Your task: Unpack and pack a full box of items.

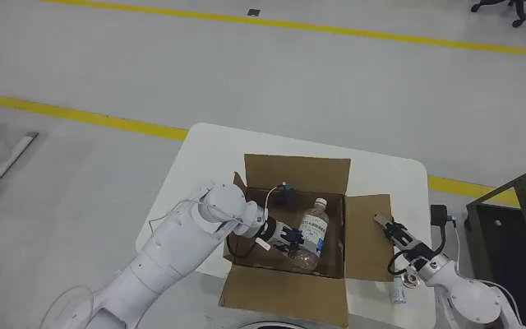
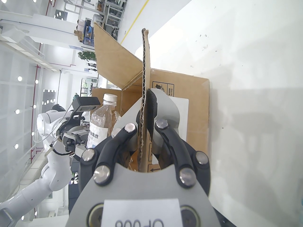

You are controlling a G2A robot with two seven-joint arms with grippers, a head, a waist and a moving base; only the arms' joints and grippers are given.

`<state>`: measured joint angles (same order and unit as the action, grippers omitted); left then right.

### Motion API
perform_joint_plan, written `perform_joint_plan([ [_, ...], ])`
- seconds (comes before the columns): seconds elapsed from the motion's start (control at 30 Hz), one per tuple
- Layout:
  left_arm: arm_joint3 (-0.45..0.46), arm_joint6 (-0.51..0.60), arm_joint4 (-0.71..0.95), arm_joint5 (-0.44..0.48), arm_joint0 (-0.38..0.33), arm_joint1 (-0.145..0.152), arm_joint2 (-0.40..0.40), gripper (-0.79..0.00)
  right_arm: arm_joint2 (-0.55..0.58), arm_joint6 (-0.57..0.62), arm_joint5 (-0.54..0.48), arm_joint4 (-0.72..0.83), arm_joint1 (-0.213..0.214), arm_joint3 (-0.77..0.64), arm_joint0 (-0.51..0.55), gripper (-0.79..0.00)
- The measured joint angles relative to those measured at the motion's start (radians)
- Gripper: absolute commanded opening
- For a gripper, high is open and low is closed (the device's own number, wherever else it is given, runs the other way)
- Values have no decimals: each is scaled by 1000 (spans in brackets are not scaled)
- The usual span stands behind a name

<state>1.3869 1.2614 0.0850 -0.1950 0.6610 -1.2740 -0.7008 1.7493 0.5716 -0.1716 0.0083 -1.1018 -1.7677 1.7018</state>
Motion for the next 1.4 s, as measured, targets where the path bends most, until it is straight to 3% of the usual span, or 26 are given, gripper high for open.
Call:
perform_joint_plan([
  [0.23,-43,-72,43,-84,29,-18,31,-785,-10,11,3,-6,1,-3,-2,-785],
  [0.47,-150,-164,43,-161,-32,-69,108,-785,-7,13,-1,7,1,-33,13,-785],
  [0.73,-247,-165,-22,-200,-90,-114,193,-785,-7,27,-11,15,2,-92,53,-785],
  [1.2,-388,-138,-22,-152,-126,-194,280,-785,-35,33,-12,6,2,-109,55,-785],
  [1.23,-396,-135,-25,-150,-129,-199,286,-754,-35,32,-12,6,2,-107,54,-785],
  [1.27,-406,-131,-26,-147,-130,-206,292,-603,-34,31,-11,6,3,-103,53,-785],
  [1.3,-415,-128,-24,-144,-131,-211,296,-366,-34,29,-11,7,3,-100,51,-785],
  [1.33,-423,-124,-22,-141,-132,-217,300,0,-33,28,-10,7,3,-97,50,-785],
  [1.4,-439,-111,-14,-122,-134,-228,307,0,-33,26,-7,6,3,-89,47,-785],
])
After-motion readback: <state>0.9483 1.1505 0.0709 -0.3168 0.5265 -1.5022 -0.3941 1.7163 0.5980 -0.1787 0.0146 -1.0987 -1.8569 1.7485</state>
